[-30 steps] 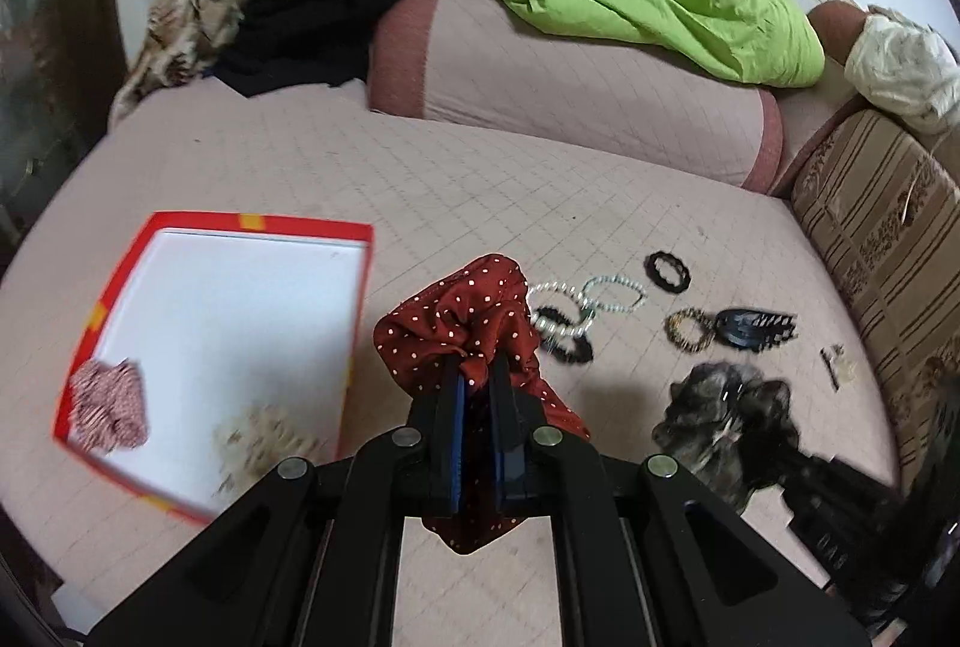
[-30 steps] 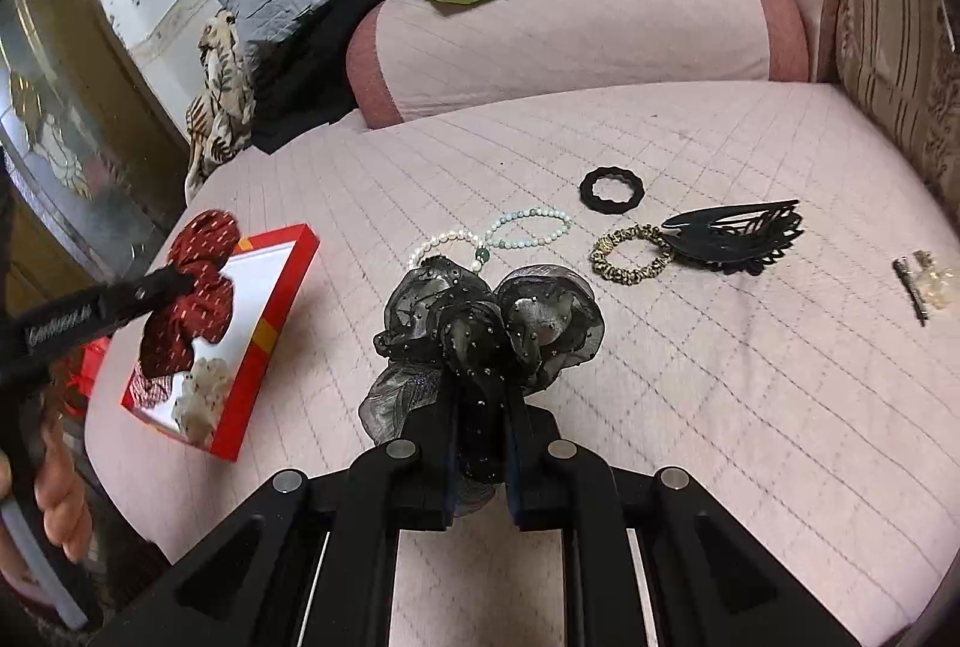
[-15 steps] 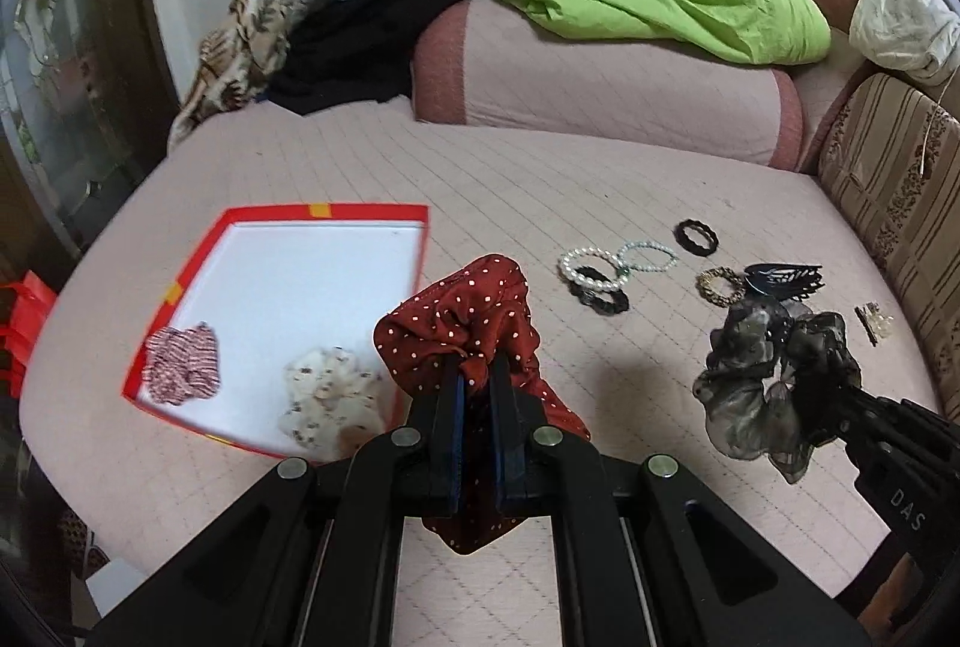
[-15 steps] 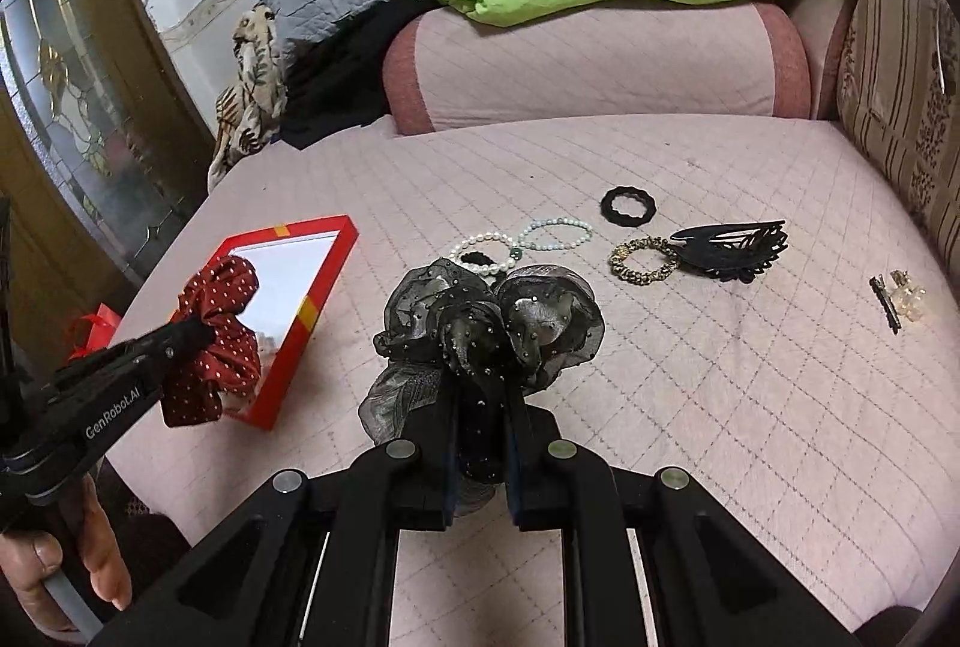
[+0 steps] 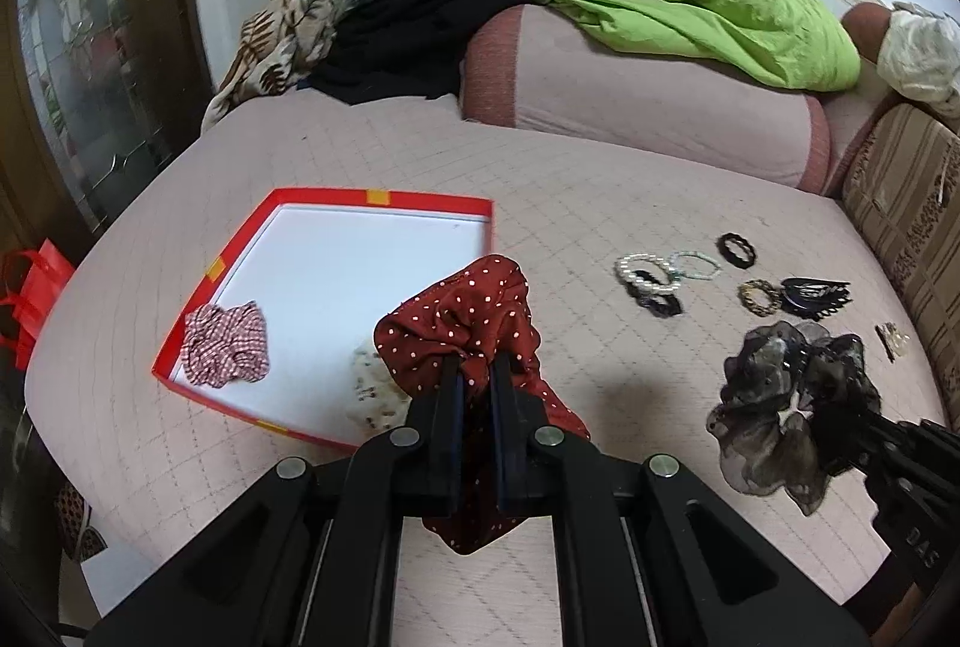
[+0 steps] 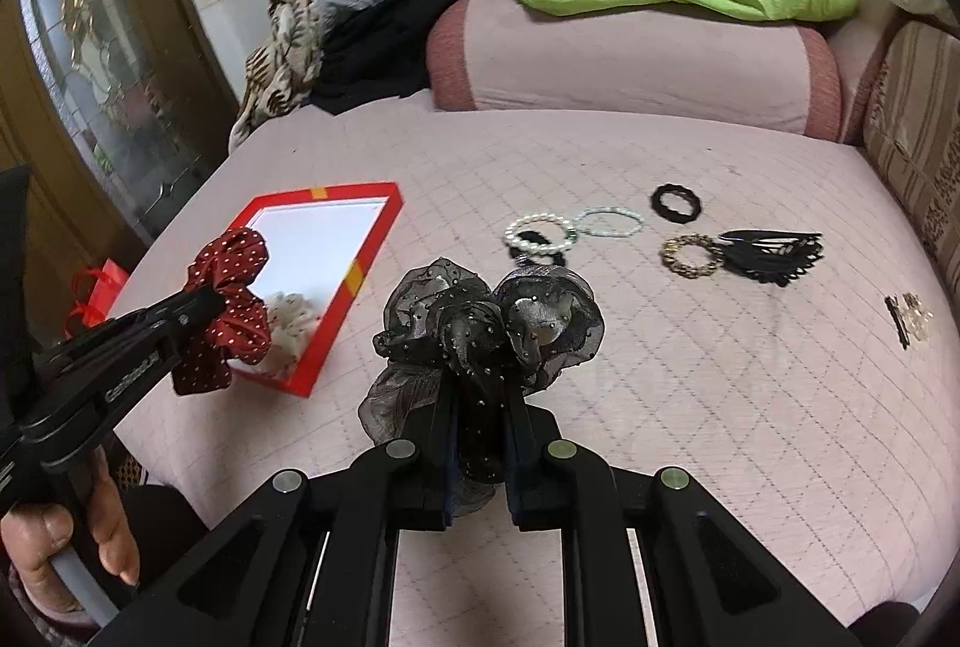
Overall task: Organize jewelry
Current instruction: 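Carry both scrunchies into the red-rimmed tray and open both tools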
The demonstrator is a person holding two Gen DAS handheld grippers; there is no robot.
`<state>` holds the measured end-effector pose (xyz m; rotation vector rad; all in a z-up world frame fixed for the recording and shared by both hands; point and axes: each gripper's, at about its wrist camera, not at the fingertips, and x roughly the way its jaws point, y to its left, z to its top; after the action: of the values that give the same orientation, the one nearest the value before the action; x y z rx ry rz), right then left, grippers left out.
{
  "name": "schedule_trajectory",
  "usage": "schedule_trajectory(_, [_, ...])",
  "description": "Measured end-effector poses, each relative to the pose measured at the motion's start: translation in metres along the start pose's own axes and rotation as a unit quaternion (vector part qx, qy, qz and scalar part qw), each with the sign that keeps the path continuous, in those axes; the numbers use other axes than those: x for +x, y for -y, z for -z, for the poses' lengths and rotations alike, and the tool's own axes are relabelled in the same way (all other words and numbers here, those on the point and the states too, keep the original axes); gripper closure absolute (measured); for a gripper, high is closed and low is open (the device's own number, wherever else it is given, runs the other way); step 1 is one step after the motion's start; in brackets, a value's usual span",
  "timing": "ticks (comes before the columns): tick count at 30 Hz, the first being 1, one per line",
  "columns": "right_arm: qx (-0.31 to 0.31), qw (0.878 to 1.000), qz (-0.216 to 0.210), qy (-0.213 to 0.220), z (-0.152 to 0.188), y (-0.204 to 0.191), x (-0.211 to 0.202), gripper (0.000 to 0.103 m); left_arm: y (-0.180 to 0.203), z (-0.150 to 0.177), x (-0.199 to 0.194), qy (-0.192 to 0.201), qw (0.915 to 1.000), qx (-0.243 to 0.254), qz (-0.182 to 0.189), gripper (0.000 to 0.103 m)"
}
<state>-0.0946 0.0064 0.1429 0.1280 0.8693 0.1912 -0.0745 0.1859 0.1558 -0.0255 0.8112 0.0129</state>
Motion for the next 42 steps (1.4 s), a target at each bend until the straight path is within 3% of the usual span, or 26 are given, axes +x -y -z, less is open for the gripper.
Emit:
schedule_trajectory(5, [-0.03, 0.999, -0.005, -0.014, -0.008, -0.027, 0.012, 0.09, -0.035, -0.011, 0.018, -0.01, 0.9998, -0.02, 0.001, 0.095])
schedule_trajectory(12, [-0.057, 0.996, -0.046, -0.043, -0.034, -0.072, 0.044, 0.09, -0.107, -0.042, 0.061, -0.025, 0.9971, -0.063, -0.034, 0.095])
schedule_trajectory(18, [-0.092, 0.994, -0.055, -0.037, -0.061, -0.112, 0.077, 0.09, -0.157, -0.07, 0.103, -0.039, 0.9914, -0.123, -0.024, 0.095])
schedule_trajectory(26, [-0.119, 0.991, -0.036, -0.05, -0.105, -0.144, 0.159, 0.09, -0.202, -0.101, 0.177, -0.062, 0.9759, -0.209, -0.017, 0.095])
schedule_trajectory(34, [-0.12, 0.99, -0.01, -0.075, -0.14, -0.15, 0.246, 0.089, -0.209, -0.104, 0.223, -0.079, 0.9709, -0.226, -0.003, 0.095])
schedule_trajectory(39, [-0.116, 0.989, -0.012, -0.09, -0.145, -0.147, 0.271, 0.085, -0.219, -0.103, 0.228, -0.072, 0.9673, -0.243, 0.003, 0.087])
schedule_trajectory(40, [-0.118, 0.989, -0.013, -0.09, -0.144, -0.148, 0.272, 0.085, -0.221, -0.103, 0.227, -0.069, 0.9666, -0.247, 0.002, 0.08])
schedule_trajectory(42, [-0.116, 0.989, -0.016, -0.091, -0.143, -0.148, 0.273, 0.073, -0.224, -0.102, 0.224, -0.06, 0.9653, -0.254, 0.002, 0.062])
